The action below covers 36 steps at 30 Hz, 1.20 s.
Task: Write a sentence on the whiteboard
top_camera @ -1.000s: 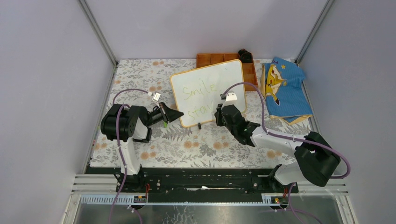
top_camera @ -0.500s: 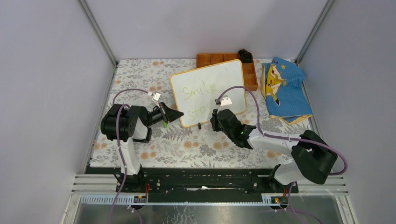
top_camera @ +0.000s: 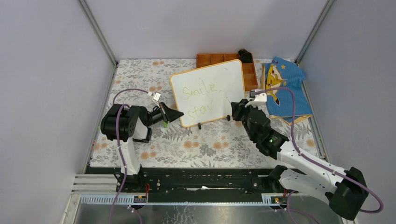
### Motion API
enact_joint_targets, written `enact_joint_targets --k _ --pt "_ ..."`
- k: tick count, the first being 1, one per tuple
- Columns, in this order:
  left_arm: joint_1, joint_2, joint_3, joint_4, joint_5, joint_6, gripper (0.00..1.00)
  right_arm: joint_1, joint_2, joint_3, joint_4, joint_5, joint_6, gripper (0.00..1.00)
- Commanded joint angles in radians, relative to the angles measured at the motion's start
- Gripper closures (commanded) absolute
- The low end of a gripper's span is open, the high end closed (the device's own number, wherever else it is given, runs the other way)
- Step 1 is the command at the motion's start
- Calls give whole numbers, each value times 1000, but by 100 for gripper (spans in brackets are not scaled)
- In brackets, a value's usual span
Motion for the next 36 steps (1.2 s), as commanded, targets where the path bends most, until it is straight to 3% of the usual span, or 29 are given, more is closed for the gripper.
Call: enact_joint_targets --k 1,13,36 --pt "-5 7 2 -99 -35 27 100 -15 -38 -61 51 97 -21 100" --pt "-7 5 2 -107 -34 31 100 -16 137 -14 122 -31 -44 100" --pt "-7 5 4 -108 -34 32 100 -54 399 178 193 -15 -59 100"
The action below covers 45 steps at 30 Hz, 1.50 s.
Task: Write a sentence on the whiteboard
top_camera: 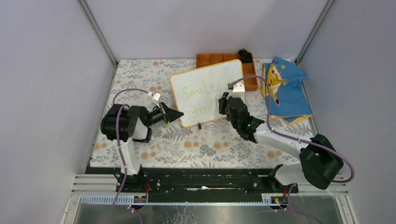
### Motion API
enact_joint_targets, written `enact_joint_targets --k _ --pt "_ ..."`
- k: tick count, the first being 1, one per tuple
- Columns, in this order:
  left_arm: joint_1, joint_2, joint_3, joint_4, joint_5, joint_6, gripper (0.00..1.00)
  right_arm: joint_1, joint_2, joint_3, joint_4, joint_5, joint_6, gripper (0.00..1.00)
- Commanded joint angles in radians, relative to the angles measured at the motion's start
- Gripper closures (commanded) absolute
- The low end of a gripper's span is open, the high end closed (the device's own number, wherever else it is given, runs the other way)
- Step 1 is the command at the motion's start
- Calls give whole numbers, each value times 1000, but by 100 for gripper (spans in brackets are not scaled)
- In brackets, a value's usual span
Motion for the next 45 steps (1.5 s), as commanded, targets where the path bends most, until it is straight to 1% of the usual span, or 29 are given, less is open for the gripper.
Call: enact_joint_targets --k 1,15,25,37,45 --pt "-5 5 3 -106 -34 27 100 -23 17 57 50 19 -14 100" --pt "-5 5 3 -105 -34 27 100 -40 46 21 50 7 7 100" --pt "-5 5 3 -106 -34 27 100 -41 0 -46 43 4 23 100" --pt "-6 5 3 -108 -36 29 100 -41 -44 -140 43 -46 60 100" --pt "-8 3 3 -109 -36 32 100 -41 -62 -158 23 -52 67 100"
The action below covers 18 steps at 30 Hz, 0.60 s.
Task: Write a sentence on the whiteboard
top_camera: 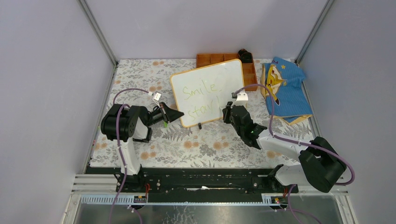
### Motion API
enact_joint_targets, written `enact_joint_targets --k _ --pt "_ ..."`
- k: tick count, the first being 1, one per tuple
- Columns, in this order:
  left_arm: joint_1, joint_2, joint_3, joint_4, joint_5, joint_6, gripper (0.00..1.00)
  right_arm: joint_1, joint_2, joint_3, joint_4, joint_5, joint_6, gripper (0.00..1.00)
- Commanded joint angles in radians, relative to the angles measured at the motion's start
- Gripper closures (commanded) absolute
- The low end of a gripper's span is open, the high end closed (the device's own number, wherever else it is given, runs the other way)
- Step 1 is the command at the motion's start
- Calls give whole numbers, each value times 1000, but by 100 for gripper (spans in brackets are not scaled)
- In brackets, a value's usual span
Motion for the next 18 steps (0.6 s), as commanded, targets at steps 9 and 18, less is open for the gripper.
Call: enact_joint_targets --k 9,18 --pt "-6 3 -2 -108 -36 31 100 -12 -119 -6 27 55 -20 100" --pt "-8 0 -1 -112 -36 34 100 -18 -46 84 20 66 -44 100"
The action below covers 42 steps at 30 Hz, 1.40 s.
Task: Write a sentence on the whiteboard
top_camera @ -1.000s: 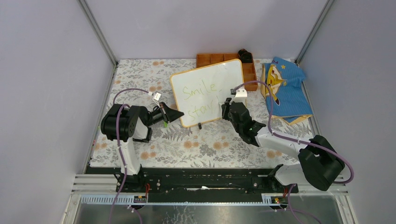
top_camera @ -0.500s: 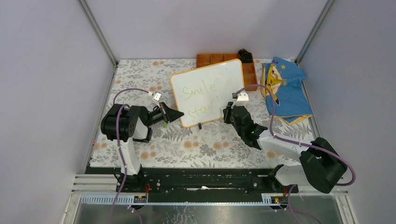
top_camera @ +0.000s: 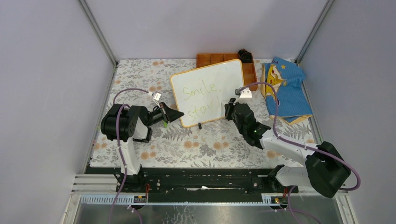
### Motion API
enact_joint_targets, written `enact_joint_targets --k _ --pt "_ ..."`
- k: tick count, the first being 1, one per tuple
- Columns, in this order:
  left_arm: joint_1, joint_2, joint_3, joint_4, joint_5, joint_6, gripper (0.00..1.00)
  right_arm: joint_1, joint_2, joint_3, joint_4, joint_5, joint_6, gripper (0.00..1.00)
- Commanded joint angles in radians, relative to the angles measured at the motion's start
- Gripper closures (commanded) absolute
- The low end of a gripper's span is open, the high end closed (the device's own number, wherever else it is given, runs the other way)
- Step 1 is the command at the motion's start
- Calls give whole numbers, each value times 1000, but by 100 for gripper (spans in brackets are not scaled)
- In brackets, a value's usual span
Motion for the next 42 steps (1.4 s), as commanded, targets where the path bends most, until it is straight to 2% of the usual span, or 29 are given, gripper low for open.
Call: enact_joint_targets --k 1,31,42 --pt "-6 1 0 -111 -37 31 100 -11 36 76 35 28 -17 100" --pt "-6 0 0 -112 -38 31 100 -8 106 93 10 -102 16 100" --pt "-6 1 0 -114 -38 31 100 -11 86 86 -47 3 20 100"
